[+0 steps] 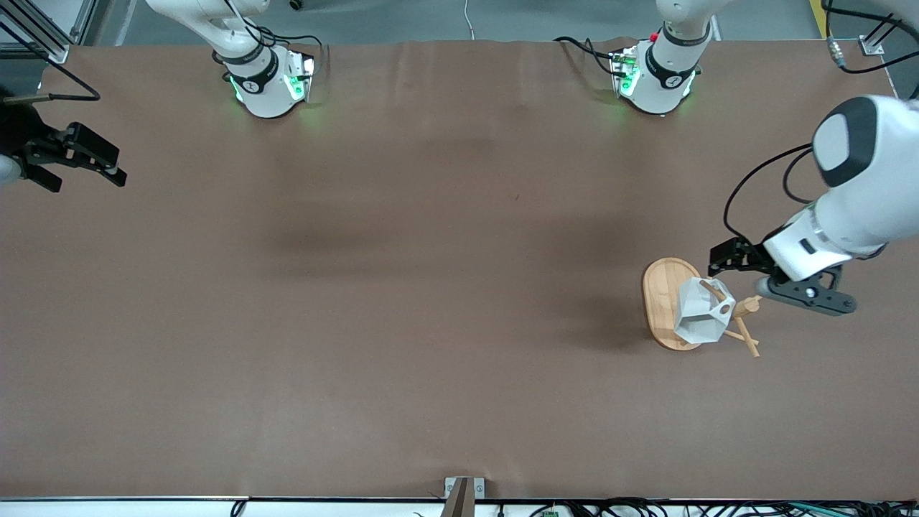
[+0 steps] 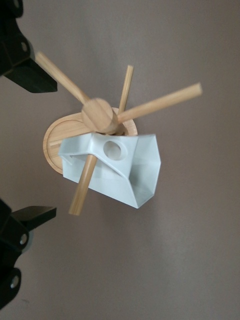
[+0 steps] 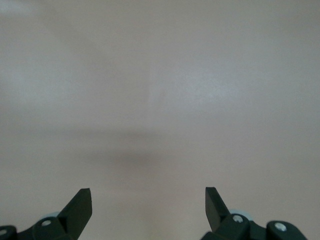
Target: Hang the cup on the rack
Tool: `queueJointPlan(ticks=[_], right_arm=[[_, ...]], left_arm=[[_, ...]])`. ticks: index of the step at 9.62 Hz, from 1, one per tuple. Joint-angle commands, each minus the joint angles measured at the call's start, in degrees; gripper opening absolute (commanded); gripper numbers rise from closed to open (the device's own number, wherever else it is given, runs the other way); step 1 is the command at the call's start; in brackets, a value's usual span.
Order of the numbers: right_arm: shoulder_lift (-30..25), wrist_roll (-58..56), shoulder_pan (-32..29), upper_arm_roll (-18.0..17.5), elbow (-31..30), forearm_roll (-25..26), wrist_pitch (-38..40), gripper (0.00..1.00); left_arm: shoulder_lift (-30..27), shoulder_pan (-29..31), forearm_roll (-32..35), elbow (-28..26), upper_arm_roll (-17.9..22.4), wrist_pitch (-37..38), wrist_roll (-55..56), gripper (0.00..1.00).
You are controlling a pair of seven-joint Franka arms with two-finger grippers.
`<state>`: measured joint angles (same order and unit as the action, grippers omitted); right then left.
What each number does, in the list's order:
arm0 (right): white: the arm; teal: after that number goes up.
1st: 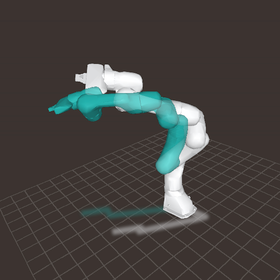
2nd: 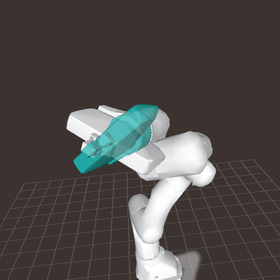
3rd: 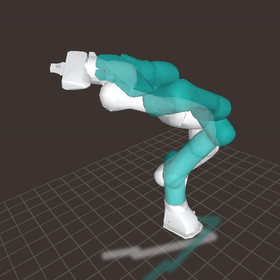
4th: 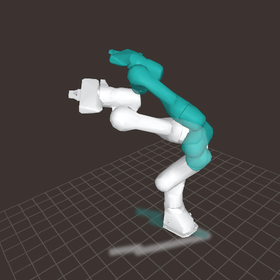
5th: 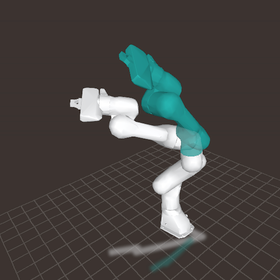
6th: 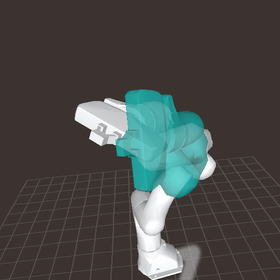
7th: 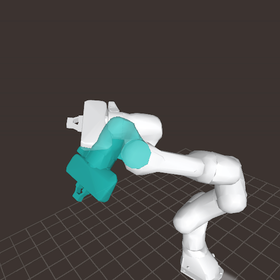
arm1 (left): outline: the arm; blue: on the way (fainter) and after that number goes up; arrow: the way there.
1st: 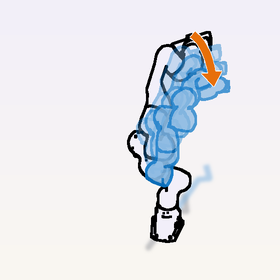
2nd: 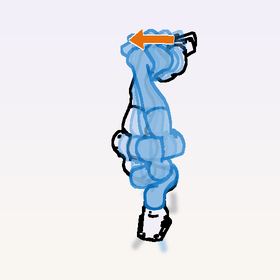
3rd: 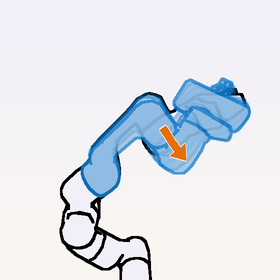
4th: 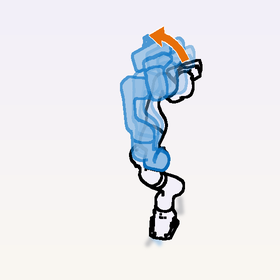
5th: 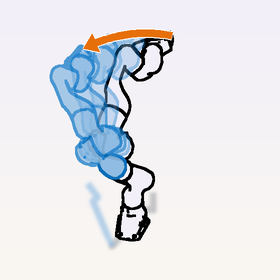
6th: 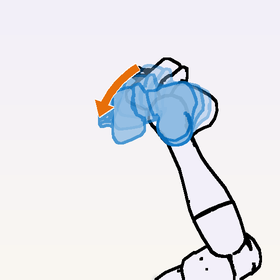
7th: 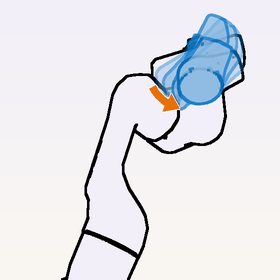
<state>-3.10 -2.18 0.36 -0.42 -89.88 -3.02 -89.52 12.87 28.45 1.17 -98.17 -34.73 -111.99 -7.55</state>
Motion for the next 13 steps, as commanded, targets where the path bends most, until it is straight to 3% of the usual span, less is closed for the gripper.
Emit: queueJointPlan(ticks=[1, 4, 7, 8, 10, 11, 13], right_arm=[[0.03, 1.73, 0.35, -0.20, 0.40, 1.17, 0.57, 1.00], [0.11, 1.82, 0.35, -0.20, 0.32, 1.17, 0.57, 1.00], [0.11, 1.91, 0.35, -0.20, 0.32, 1.17, 0.57, 1.00], [0.11, 1.91, 0.35, -0.20, 0.23, 1.17, 0.83, 1.00], [0.11, 1.82, 0.35, -0.20, 0.23, 1.17, 1.45, 1.00], [0.11, 1.82, 0.35, -0.20, 0.23, 1.17, 1.45, 1.00], [0.11, 1.82, 0.26, -0.20, 0.23, 1.17, 1.45, 1.00]], left_arm=[[0.58, 0.03, -0.03, 5.42, -1.21, 6.49, 4.11, 1.00], [0.31, -0.06, 0.67, 13.16, -4.54, 15.29, 12.36, 1.00], [-1.17, 0.12, 0.50, 15.72, -5.17, 18.91, 12.13, 1.00], [-3.53, -2.49, 0.59, 15.73, -2.65, 18.92, 11.60, 1.00], [-6.97, -15.02, -0.19, 15.29, 13.81, 19.00, 10.99, 1.00], [-8.72, -20.48, -0.29, 15.20, 19.82, 21.27, 9.94, 1.00], [-12.41, -25.97, -0.99, 11.28, 25.13, 22.78, 9.66, 1.00]])
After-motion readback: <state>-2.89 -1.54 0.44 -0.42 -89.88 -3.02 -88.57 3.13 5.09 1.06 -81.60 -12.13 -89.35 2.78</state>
